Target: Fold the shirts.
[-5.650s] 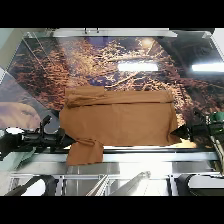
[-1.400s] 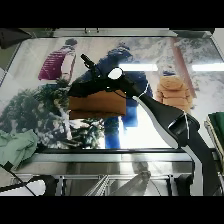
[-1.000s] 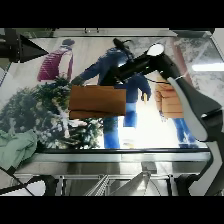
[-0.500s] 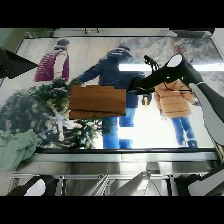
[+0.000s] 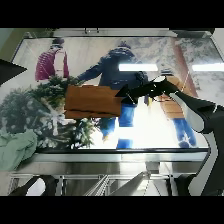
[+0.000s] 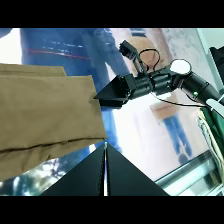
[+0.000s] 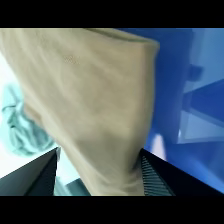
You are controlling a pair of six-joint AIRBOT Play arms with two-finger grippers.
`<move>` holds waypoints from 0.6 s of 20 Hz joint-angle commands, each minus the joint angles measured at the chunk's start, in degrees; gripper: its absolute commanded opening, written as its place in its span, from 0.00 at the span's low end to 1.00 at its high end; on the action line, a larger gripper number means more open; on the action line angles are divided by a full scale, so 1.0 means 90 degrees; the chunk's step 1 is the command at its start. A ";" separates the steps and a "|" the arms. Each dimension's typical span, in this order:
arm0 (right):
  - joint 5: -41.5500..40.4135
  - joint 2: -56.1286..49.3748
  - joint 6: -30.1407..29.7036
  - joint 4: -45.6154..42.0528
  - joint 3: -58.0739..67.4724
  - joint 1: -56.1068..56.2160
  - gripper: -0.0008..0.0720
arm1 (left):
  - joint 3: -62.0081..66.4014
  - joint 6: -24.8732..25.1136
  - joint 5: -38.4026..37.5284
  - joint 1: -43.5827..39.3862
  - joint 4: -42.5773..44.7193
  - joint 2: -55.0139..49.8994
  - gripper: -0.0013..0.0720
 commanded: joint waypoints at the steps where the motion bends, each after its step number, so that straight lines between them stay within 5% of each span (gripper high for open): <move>1: 0.0381 -0.0121 -0.0226 0.0228 0.0000 0.0051 0.79 | -0.0010 0.0066 -0.0002 0.0024 0.0000 0.0015 0.04; 12: 0.0845 0.0121 0.0192 -0.0148 -0.0002 -0.0568 0.80 | -0.0010 0.0323 0.0097 0.0024 -0.0007 0.0015 0.04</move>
